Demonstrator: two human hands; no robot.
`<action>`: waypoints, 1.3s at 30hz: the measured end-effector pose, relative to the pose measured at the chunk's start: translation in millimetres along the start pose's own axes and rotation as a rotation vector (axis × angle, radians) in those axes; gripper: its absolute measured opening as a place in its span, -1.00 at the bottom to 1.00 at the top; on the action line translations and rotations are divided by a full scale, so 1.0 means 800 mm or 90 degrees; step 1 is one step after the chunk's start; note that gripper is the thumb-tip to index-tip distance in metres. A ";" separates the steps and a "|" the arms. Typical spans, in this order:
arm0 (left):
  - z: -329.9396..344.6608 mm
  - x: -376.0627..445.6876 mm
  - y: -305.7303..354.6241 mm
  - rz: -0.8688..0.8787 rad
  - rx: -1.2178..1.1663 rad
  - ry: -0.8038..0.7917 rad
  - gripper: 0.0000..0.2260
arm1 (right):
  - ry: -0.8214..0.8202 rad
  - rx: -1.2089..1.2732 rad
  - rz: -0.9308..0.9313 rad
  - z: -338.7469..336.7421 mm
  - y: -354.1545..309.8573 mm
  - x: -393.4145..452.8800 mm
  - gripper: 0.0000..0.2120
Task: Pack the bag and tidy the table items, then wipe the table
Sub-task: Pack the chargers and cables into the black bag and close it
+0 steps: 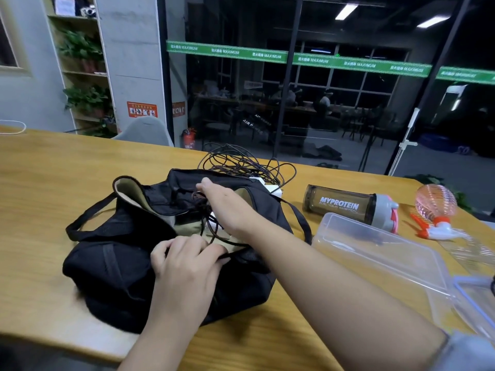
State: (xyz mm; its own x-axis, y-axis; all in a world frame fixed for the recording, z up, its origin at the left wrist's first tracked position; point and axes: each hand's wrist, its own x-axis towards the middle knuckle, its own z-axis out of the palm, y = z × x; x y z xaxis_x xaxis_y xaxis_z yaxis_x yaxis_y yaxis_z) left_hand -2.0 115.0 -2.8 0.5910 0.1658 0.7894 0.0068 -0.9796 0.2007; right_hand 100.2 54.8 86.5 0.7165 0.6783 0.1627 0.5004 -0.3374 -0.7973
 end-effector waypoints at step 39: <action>0.037 0.006 0.188 0.114 -0.177 -0.143 -0.71 | 0.620 -0.267 -0.205 -0.136 0.113 -0.229 -0.79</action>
State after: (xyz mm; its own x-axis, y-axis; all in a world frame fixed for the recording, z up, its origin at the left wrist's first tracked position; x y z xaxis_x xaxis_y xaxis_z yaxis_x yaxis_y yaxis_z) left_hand 25.8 -34.7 14.4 0.7255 -0.0636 0.6853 -0.3120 -0.9179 0.2451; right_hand 67.3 -171.0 47.9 0.5065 0.0330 0.8616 0.7255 -0.5563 -0.4052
